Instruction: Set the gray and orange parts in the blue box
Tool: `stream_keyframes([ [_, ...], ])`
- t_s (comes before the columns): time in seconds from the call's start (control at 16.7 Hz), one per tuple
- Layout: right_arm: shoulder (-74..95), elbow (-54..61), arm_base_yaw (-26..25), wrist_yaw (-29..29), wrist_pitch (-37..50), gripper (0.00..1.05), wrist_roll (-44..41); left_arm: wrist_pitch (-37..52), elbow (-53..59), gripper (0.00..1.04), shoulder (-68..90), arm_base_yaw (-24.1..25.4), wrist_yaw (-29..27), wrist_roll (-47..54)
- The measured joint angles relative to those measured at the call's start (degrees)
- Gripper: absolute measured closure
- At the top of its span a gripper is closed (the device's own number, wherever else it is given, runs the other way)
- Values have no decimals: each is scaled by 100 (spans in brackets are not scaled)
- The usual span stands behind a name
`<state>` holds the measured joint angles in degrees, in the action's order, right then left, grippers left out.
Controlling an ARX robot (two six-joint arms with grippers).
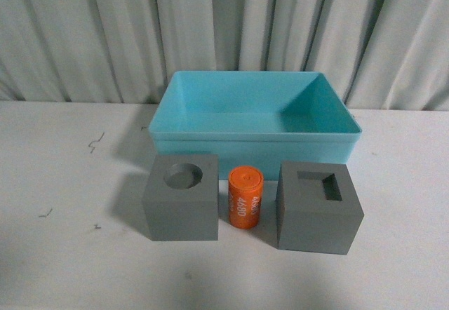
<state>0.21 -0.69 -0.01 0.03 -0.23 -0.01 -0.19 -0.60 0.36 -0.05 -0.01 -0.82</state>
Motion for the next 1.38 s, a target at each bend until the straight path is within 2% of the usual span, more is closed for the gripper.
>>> stream_keyframes([
  [1.26, 0, 0, 0, 0, 0, 6, 0, 0, 0, 7, 0, 0, 0, 0],
  [1.32, 98, -83, 81, 299, -372, 6, 190, -2, 0, 7, 0, 0, 0, 0],
  [1.38, 1338, -737, 815, 1810, -1609, 6, 1071, -4, 0, 7, 0, 0, -20, 0],
])
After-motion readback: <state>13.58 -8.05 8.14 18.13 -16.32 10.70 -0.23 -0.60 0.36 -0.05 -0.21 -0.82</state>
